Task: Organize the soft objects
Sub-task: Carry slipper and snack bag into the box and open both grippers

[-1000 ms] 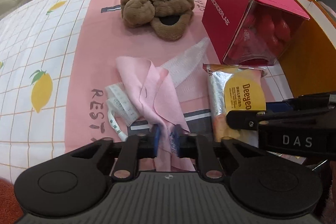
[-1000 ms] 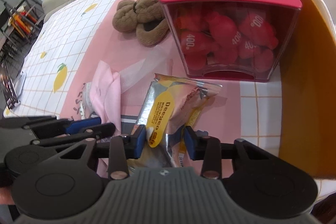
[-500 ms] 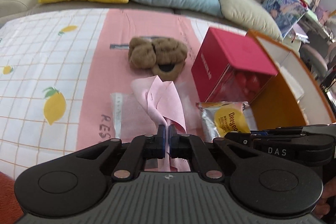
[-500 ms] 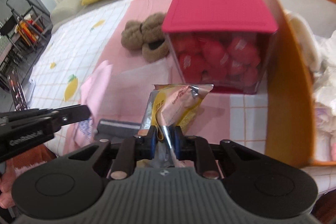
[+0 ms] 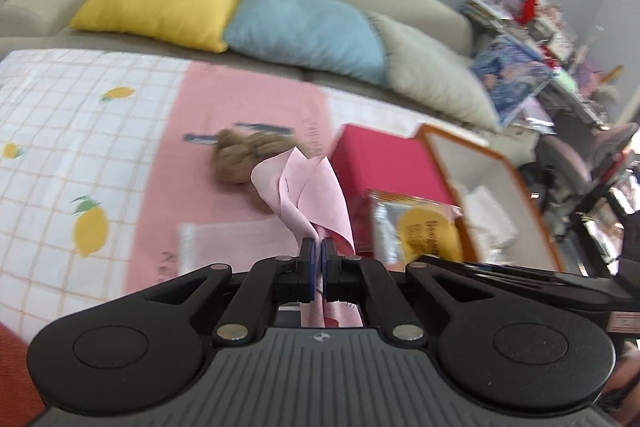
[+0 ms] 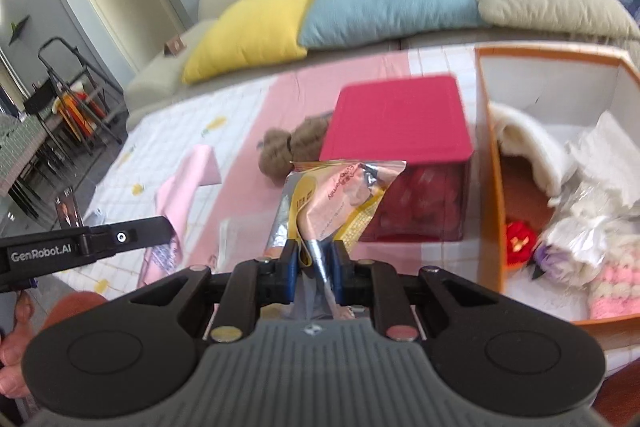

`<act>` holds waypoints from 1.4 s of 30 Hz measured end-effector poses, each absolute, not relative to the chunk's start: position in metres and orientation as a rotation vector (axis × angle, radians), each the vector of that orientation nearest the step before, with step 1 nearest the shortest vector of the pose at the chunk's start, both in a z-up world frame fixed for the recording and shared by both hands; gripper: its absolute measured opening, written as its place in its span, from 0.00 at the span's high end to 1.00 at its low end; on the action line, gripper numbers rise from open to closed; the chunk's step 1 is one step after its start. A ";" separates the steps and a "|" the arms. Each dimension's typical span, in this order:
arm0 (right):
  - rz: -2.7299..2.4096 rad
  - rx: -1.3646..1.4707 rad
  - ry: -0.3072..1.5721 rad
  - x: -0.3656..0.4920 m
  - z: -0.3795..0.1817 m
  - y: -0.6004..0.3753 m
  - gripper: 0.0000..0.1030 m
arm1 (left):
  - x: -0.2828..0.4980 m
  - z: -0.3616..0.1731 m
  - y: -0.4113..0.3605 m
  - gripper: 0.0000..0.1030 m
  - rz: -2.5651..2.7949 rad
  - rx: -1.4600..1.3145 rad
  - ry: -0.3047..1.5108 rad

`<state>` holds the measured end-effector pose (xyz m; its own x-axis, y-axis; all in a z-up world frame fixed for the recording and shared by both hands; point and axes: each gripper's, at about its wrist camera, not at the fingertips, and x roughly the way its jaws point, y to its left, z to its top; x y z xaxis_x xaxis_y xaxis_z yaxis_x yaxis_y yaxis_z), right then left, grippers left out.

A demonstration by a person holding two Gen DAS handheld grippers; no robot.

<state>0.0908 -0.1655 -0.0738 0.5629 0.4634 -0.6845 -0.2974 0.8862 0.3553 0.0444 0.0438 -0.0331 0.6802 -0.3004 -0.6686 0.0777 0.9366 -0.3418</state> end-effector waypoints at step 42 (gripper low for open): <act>-0.014 -0.089 0.961 0.122 -0.112 -0.328 0.84 | 0.161 -0.091 -0.213 0.97 -0.578 0.297 0.998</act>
